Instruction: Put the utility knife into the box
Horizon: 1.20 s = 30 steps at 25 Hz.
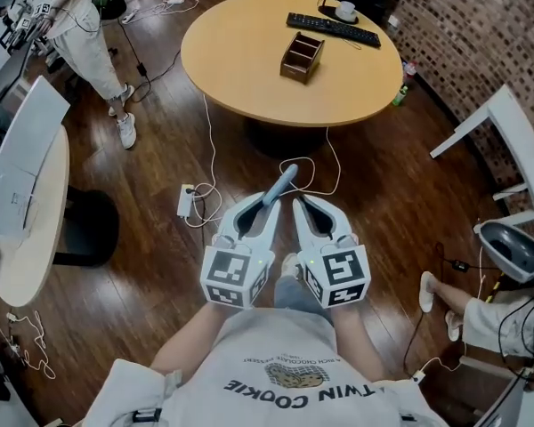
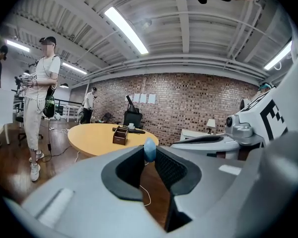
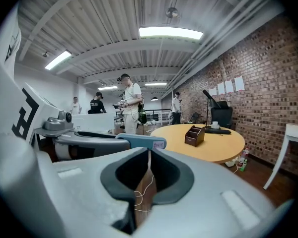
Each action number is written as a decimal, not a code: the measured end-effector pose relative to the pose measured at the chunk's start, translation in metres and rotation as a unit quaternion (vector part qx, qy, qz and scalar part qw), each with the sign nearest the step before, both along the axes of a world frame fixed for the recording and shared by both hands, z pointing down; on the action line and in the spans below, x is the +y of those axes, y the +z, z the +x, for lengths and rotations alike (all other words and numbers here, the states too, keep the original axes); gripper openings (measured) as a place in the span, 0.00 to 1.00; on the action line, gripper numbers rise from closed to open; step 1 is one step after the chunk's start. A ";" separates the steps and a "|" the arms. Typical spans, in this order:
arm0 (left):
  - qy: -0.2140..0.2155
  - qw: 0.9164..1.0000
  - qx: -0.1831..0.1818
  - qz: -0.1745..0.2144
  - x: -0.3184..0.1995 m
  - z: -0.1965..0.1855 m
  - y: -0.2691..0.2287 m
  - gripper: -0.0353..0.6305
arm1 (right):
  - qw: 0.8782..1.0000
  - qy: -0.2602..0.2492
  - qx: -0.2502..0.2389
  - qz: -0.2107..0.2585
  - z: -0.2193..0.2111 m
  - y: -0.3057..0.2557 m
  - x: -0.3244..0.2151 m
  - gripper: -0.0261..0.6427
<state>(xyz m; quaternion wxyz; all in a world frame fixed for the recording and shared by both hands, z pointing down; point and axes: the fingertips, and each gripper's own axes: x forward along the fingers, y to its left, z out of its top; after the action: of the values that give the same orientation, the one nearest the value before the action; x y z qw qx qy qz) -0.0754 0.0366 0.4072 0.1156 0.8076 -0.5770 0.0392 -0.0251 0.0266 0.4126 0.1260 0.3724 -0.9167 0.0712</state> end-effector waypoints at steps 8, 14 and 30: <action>-0.018 1.000 -0.017 -0.001 -0.074 0.017 -0.006 0.16 | 1.000 -0.016 -0.012 -0.002 0.018 -0.003 -0.074 0.06; -0.026 0.999 -0.022 0.001 -0.119 0.030 -0.006 0.16 | 1.000 -0.025 -0.013 -0.004 0.032 -0.002 -0.119 0.06; -0.036 0.999 -0.028 0.001 -0.203 0.031 -0.002 0.16 | 0.999 -0.036 -0.004 -0.005 0.037 0.005 -0.199 0.06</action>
<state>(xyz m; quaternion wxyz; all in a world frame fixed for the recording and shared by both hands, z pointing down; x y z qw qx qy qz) -0.0439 -0.1667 0.4055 0.0996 0.7849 -0.6089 0.0570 0.0119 -0.1723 0.4172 0.1267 0.3385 -0.9296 0.0726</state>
